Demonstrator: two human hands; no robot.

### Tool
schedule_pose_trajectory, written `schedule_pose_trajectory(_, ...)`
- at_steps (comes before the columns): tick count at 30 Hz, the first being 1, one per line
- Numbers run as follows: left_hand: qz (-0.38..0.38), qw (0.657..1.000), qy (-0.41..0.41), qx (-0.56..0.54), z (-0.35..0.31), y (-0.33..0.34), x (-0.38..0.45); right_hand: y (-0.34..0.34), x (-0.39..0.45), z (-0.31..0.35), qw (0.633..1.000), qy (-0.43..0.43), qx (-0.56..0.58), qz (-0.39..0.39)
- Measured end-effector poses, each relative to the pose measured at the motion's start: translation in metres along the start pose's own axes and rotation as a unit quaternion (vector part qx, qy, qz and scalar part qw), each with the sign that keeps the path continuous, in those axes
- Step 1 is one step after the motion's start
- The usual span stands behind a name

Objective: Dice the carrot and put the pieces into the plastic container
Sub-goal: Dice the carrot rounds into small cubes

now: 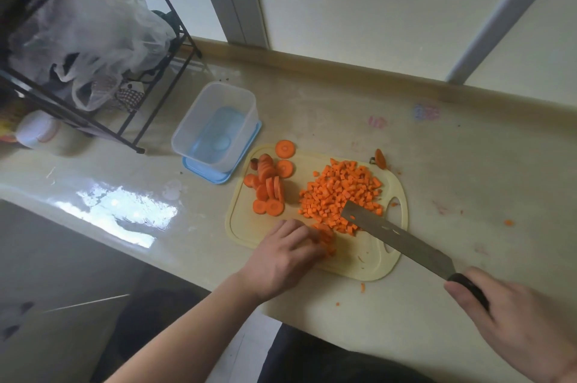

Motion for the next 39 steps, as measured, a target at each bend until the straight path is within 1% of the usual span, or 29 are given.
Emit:
schedule_pose_trajectory(2, -0.027, 0.999, -0.035, 0.0, 0.007, -0.001, 0.011, 0.0, 0.0, 0.0, 1.0, 0.001, 0.001, 0.003)
schedule_pose_trajectory(5, -0.004, 0.999, -0.041, 0.027, 0.014, 0.009, 0.017, -0.006, 0.001, 0.004, 1.0, -0.008, -0.008, -0.004)
schedule_pose_trajectory(8, 0.02, 0.998, -0.053, 0.026, 0.018, 0.017, 0.017, -0.011, 0.001, 0.005, 1.0, -0.005, -0.011, -0.005)
schedule_pose_trajectory(12, 0.016, 0.997, -0.077, -0.001, 0.023, 0.015, 0.015, -0.014, 0.0, 0.003, 1.0, -0.003, -0.013, -0.008)
schedule_pose_trajectory(14, 0.023, 0.997, -0.078, -0.002, 0.025, 0.012, 0.014, -0.015, 0.0, 0.003, 1.0, -0.001, -0.011, -0.007)
schedule_pose_trajectory(18, 0.072, 0.995, -0.066, 0.005, 0.027, 0.012, 0.01, -0.015, 0.0, 0.001, 1.0, 0.007, -0.007, -0.005)
schedule_pose_trajectory(22, 0.081, 0.995, -0.055, 0.002, 0.027, 0.004, 0.012, -0.017, 0.0, 0.006, 1.0, 0.004, -0.003, -0.007)
schedule_pose_trajectory(27, 0.108, 0.99, -0.093, 0.025, 0.033, 0.004, 0.015, -0.019, -0.007, 0.009, 1.0, 0.022, 0.002, 0.008)
schedule_pose_trajectory(31, 0.112, 0.989, -0.086, 0.033, 0.033, 0.001, 0.015, -0.022, -0.017, 0.011, 0.999, 0.041, 0.026, 0.007)
schedule_pose_trajectory(35, 0.124, 0.989, -0.067, 0.036, 0.034, 0.002, 0.013, -0.02, -0.028, 0.013, 0.998, 0.056, 0.026, -0.005)
schedule_pose_trajectory(39, 0.108, 0.992, -0.065, 0.021, 0.039, 0.001, 0.01, -0.017, -0.041, 0.011, 0.996, 0.079, 0.029, -0.015)
Point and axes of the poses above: each hand's wrist, its own x-axis towards the middle knuckle, its own y-axis out of the palm, z = x × y, the point moved 9 cm from there along x, towards the middle knuckle, and after that the axes turned 6 degrees about z, right-handed, at the moved point
